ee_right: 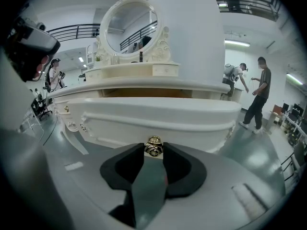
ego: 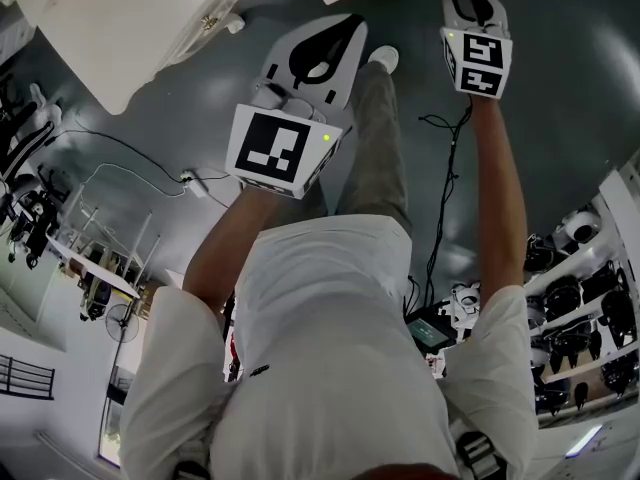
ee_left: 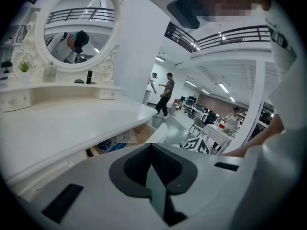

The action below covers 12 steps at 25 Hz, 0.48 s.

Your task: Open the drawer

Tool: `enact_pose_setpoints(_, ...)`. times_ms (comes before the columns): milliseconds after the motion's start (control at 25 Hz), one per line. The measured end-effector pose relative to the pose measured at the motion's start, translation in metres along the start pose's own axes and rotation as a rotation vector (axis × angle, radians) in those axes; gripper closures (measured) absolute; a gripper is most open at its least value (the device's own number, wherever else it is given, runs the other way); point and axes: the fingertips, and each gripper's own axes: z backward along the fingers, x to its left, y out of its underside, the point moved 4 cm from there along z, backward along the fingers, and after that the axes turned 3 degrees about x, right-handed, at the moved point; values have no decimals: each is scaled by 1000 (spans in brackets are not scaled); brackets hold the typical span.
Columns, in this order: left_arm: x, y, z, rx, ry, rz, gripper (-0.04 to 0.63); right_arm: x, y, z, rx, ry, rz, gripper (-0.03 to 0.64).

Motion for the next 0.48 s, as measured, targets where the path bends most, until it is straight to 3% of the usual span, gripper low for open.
enact_pose_setpoints(480, -11, 5, 1, 18, 46, -28, 586, -2, 16, 21, 10, 19, -16, 482)
